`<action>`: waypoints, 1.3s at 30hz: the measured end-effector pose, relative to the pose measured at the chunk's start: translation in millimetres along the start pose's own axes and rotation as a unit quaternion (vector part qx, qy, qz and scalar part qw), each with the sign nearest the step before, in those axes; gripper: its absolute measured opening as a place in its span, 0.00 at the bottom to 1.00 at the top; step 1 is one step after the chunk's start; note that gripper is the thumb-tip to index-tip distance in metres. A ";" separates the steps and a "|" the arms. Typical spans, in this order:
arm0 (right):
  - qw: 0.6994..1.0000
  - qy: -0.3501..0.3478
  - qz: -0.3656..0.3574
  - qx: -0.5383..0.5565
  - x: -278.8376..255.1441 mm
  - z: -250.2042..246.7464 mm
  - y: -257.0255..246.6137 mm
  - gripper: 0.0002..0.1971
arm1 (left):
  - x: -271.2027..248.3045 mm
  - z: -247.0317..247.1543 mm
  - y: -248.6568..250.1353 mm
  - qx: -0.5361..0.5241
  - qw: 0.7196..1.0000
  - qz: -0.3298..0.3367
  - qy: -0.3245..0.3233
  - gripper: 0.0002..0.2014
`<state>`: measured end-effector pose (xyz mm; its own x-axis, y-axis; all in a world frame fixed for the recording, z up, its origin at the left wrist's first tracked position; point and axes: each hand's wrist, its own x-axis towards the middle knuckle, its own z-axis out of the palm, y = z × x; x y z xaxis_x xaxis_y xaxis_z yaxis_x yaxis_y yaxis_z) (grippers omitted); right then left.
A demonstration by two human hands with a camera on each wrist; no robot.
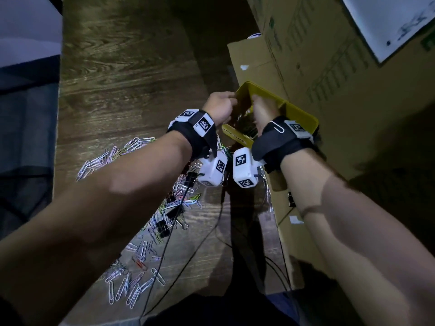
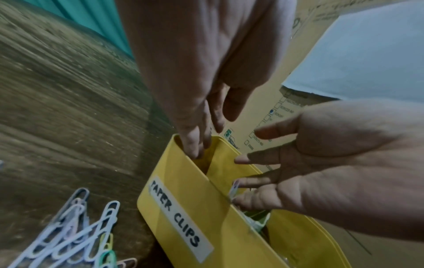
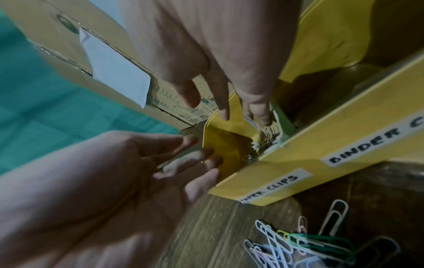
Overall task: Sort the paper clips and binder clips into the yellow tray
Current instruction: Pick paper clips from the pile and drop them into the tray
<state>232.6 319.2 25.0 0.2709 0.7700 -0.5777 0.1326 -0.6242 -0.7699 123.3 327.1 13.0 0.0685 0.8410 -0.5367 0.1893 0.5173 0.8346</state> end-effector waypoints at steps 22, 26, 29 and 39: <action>0.782 -0.469 -0.183 -0.368 -254.6 136.1 194.6 0.05 | -276.0 -239.7 -265.4 0.452 0.889 0.054 -0.054 0.16; 0.702 -0.526 -0.170 -0.449 -281.0 172.2 228.6 0.10 | -277.3 -232.7 -290.9 0.452 0.889 0.066 -0.011 0.17; 0.705 -0.512 -0.161 -0.464 -288.8 187.6 241.7 0.12 | -273.9 -228.6 -293.3 0.441 0.892 0.099 -0.009 0.13; 0.786 -0.372 -0.228 -0.437 -277.2 175.1 240.6 0.11 | -237.8 -258.2 -259.8 0.377 0.913 0.118 0.104 0.07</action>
<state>22.4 -21.3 -47.6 -0.5847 0.6007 -0.5453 0.7475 0.1376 -0.6499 -195.1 33.8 -44.2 0.0217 0.9674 -0.2523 0.8194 0.1274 0.5590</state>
